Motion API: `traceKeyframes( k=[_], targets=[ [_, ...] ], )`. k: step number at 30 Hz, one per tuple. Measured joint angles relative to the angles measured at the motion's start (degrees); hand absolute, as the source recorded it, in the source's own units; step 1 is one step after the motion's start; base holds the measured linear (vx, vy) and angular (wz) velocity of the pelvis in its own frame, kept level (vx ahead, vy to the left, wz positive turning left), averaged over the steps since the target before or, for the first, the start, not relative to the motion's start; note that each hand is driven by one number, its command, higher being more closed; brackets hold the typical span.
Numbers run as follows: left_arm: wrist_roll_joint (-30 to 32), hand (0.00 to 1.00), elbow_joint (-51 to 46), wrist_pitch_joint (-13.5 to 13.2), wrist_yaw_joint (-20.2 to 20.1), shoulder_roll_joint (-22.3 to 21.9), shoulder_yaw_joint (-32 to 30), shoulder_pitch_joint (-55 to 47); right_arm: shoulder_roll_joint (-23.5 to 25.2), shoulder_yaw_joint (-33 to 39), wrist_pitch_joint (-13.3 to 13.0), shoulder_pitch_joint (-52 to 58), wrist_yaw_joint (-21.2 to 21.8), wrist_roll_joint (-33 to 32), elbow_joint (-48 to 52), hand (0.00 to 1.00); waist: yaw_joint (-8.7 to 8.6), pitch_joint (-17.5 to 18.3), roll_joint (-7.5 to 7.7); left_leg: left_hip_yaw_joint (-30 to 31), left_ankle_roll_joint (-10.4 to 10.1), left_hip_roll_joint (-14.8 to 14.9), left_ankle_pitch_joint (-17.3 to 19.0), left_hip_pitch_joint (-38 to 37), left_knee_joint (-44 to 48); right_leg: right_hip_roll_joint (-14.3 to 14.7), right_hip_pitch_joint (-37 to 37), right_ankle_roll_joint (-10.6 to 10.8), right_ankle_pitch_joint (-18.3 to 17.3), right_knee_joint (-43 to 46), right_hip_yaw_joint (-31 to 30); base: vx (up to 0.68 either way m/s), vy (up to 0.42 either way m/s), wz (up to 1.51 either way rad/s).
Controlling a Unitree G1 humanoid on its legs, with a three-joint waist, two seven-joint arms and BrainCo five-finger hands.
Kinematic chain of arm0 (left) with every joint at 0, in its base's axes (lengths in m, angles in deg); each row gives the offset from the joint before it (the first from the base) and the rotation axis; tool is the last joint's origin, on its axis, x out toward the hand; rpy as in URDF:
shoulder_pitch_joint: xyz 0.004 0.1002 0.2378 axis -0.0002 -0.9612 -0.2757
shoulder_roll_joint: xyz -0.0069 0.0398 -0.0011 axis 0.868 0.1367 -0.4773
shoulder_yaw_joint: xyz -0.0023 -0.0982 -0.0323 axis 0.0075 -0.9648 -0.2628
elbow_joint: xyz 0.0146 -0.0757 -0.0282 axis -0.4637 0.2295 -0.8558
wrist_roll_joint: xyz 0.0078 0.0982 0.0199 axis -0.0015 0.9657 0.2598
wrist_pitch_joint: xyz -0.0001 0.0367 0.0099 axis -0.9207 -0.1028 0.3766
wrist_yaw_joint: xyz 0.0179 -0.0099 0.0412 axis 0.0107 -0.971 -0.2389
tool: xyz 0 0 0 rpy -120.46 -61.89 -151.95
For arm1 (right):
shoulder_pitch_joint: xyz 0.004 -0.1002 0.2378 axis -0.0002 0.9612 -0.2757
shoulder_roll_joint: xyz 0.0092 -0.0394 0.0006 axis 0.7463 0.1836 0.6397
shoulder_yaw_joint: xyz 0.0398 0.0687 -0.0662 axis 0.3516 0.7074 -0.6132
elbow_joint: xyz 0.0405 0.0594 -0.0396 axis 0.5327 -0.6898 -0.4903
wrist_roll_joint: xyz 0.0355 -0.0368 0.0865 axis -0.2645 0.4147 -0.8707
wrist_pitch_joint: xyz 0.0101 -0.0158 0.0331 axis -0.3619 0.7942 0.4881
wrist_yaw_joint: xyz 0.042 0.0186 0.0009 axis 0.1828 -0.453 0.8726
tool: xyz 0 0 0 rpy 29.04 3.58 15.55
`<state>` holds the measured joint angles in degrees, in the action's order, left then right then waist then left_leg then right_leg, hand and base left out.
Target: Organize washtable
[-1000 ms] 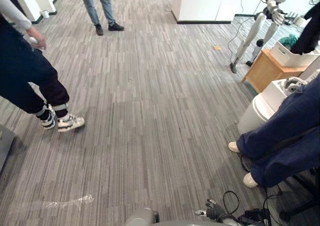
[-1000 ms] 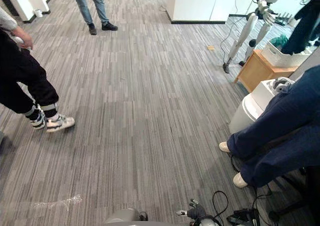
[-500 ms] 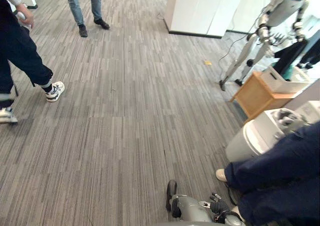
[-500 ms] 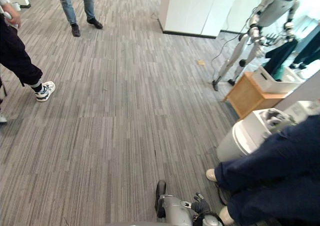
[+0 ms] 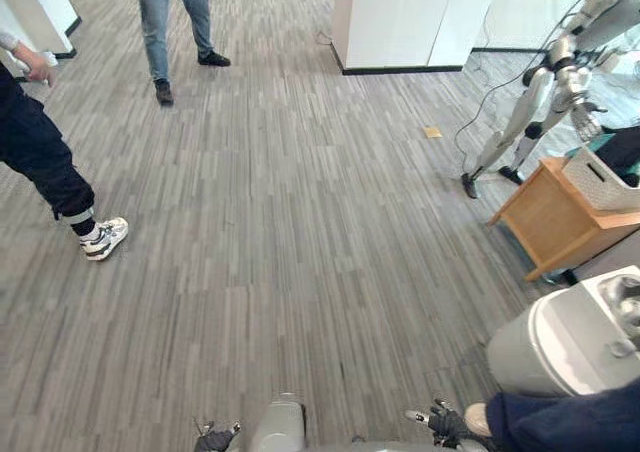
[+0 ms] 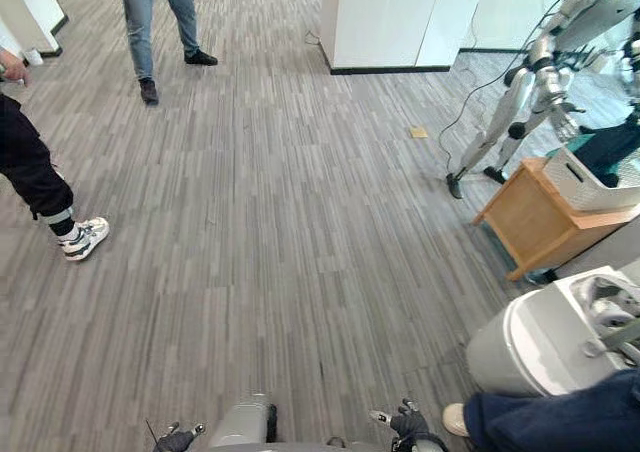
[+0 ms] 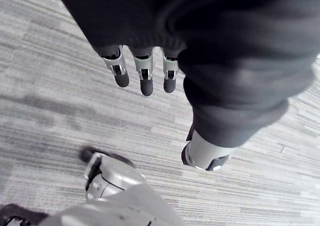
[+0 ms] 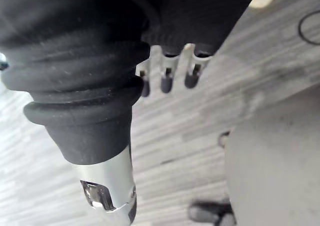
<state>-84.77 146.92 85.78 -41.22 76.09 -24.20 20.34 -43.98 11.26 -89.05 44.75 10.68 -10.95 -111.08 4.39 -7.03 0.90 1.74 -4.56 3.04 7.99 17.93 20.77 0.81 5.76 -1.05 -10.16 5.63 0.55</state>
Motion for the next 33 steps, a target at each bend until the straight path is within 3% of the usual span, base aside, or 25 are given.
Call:
traceKeyframes(
  k=[1, 2, 3, 4, 6, 7, 8, 9, 11, 12, 14, 17, 18, 19, 20, 21, 28, 33],
  targets=[
    [-0.03, 0.0, 0.06, -0.22, -0.02, -0.32, 0.13, -1.13, -0.1, 0.18, 0.14, 0.69, -0.21, 0.06, -0.04, 0.0, 0.28, 1.79, -0.28, -1.28, 2.21, -2.41, -3.36, -0.87, -1.51, -2.51, 0.28, 1.92, -1.95, 0.28, -0.7, 0.45, 0.298, -0.06],
    [-0.02, 0.0, 0.06, -0.26, -0.02, -0.38, 0.19, -1.02, -0.2, 0.58, 0.23, 0.72, -0.13, 0.1, -0.06, 0.0, 0.02, 1.98, -0.22, -1.96, 3.5, -2.95, -2.24, -0.49, -0.03, -3.14, 0.23, 1.95, -2.52, 0.8, -0.74, 0.57, 0.36, 0.01],
    [-0.06, 0.0, 0.16, -0.26, -0.03, -0.46, 0.03, -0.99, -0.13, 1.56, 0.31, 0.77, 0.11, 0.18, -0.01, 0.0, 0.09, 1.88, -0.3, -3.14, 6.52, -3.75, -0.17, 0.22, 3.41, -4.26, -0.25, 3.03, -3.85, 3.45, -1.23, 0.45, 0.301, -0.05],
    [-0.11, 0.0, 0.33, -0.22, -0.02, -0.43, -0.09, -1.14, 0.11, 2.51, 0.34, 0.86, 0.11, 0.18, 0.05, 0.0, 0.32, 1.88, -0.21, -3.84, 7.46, -4.06, 1.23, -0.07, 4.75, -4.83, -0.57, 3.62, -4.7, 5.75, -2.1, 0.51, 0.368, -0.31],
    [-0.57, 0.0, 0.72, -0.23, -0.11, -0.06, 0.06, -1.49, 0.76, 5.48, 0.46, 1.59, 0.06, 0.11, -0.04, 0.0, 1.22, 2.28, 0.5, -6.61, 9.93, -5.28, 4.48, -4.98, 3.97, -5.8, -5.23, 5.7, -5.71, 21.51, -5.47, 0.37, 0.278, -0.47],
    [-0.6, 0.0, 0.78, -0.2, -0.17, 0.19, 0.23, -1.67, 0.98, 5.87, 0.43, 1.58, 0.15, 0.06, 0.03, 0.0, 0.98, 2.4, 0.68, -6.89, 10.34, -5.82, 4.75, -6.61, 2.76, -6.16, -7.17, 6.94, -4.96, 26.76, -5.56, 0.34, 0.213, -0.31],
    [-0.85, 0.0, 0.9, -0.19, -0.2, 0.91, 1.24, -1.99, 1.46, 6.26, 0.14, 1.52, 0.22, 0.04, 0.2, 0.0, 0.42, 2.54, 1.27, -7.28, 10.89, -6.86, 5.15, -9.97, 0.21, -7.2, -11.16, 9.17, -1.98, 37.5, -5.21, 0.35, 0.181, -0.12],
    [-0.99, 0.0, 1.44, -0.14, -0.49, 1.54, 1.8, -2.12, 1.64, 6.49, 0.13, 1.36, 0.31, 0.05, 0.18, 0.0, -0.26, 2.54, 1.39, -7.22, 11.23, -7.55, 5.41, -12.98, -1.65, -8.24, -13.67, 8.49, -0.9, 44.9, -3.5, 0.43, 0.205, -0.04],
    [-0.99, 0.0, 1.88, -0.13, -1.03, 1.92, 1.89, -2.3, 1.73, 6.63, 0.18, 1.28, 0.29, 0.08, 0.01, 0.0, -0.36, 2.53, 1.73, -6.73, 11.37, -7.86, 5.55, -19.22, -5.34, -9.4, -15.12, 6.32, -2.38, 50.77, 1.64, 0.33, 0.115, 0.05],
    [-0.97, 0.0, 2.03, -0.12, -1.25, 1.99, 1.85, -2.3, 1.7, 6.76, 0.11, 1.28, 0.28, 0.1, 0.03, 0.0, -0.47, 2.52, 1.72, -6.09, 11.37, -7.73, 5.55, -21.88, -7.3, -9.29, -15.62, 4.72, -3.65, 49.61, 4.5, 0.28, 0.09, 0.1],
    [-0.94, 0.0, 2.6, -0.12, -1.27, 1.99, 1.7, -2.13, 1.68, 7.23, 0.08, 1.2, 0.31, 0.07, 0.1, 0.0, -0.54, 2.52, 1.7, -5.17, 11.36, -7.6, 5.55, -24.27, -8.84, -8.62, -16.98, 4.51, -5.54, 44.78, 6.52, 0.28, 0.05, 0.26],
    [-0.92, 0.0, 3.01, -0.02, -1.23, 1.53, 1.66, -1.8, 1.44, 8.38, 0.11, 0.87, 0.29, 0.06, 0.16, 0.0, -0.65, 2.44, 0.48, -2.56, 9.64, -5.39, 6.5, -25.79, -8.72, -4.61, -17.89, 3.63, -6.24, 26.4, 7.67, 0.39, 0.018, 0.41],
    [-0.89, 0.0, 2.94, -0.12, -1.23, 1.57, 1.49, -2.19, 1.55, 8.24, 0.16, 1.01, 0.15, 0.14, 0.11, 0.0, -0.59, 2.61, 0.62, -1.33, 8.13, -5.07, 7.36, -26.91, -8.48, -2.36, -16.72, 2.46, 0.27, 14.18, 6.8, 0.34, 0.001, 0.38],
    [-0.89, 0.0, 2.89, -0.17, -1.26, 1.74, 1.18, -2.32, 1.72, 8.19, 0.15, 1.24, 0.14, 0.14, 0.12, 0.0, -0.6, 2.77, 1.21, -1.0, 7.43, -5.57, 7.77, -27.19, -8.2, -2.28, -16.51, 1.31, 5.68, 10.43, 6.34, 0.35, -0.037, 0.35],
    [-0.8, 0.0, 3.41, -0.07, -1.12, 1.8, 0.94, -2.3, 1.78, 8.46, 0.19, 1.45, 0.2, 0.01, 0.11, 0.0, -0.66, 2.86, 1.38, -0.21, 6.38, -6.04, 8.49, -28.13, -7.5, -2.59, -16.35, 2.59, 9.58, 10.31, 5.48, 0.14, -0.036, 0.16],
    [0.32, 0.0, 5.58, -0.2, -1.18, 4.06, 6.68, -2.76, 0.25, 4.5, 0.6, 2.05, 0.18, 1.82, -2.53, 0.0, -1.02, 6.57, 1.69, -0.05, 7.0, -5.93, 6.0, -21.32, -9.24, -8.7, -6.99, 6.95, 9.23, -0.77, 5.57, 0.14, -0.036, 0.1],
    [0.33, 0.0, 5.61, -0.24, -1.15, 3.98, 6.59, -2.95, 0.17, 4.36, 0.44, 2.05, 0.21, 1.65, -2.43, 0.0, -1.18, 6.56, 1.52, -2.03, 6.96, -4.91, 6.02, -21.77, -9.98, -7.88, -8.21, 6.92, 9.26, -0.64, 3.39, -0.01, -0.001, -0.13],
    [0.75, 0.0, 6.29, -0.55, -0.82, 3.54, 4.91, -2.88, 0.03, 3.29, 0.0, 1.95, 0.19, -1.36, -2.11, 0.0, -2.83, 6.68, 1.12, -3.33, 6.92, -3.61, 5.99, -21.93, -11.29, -6.35, -9.83, 6.89, 9.44, -0.86, 1.33, 0.02, -0.033, -0.22]
  ],
)
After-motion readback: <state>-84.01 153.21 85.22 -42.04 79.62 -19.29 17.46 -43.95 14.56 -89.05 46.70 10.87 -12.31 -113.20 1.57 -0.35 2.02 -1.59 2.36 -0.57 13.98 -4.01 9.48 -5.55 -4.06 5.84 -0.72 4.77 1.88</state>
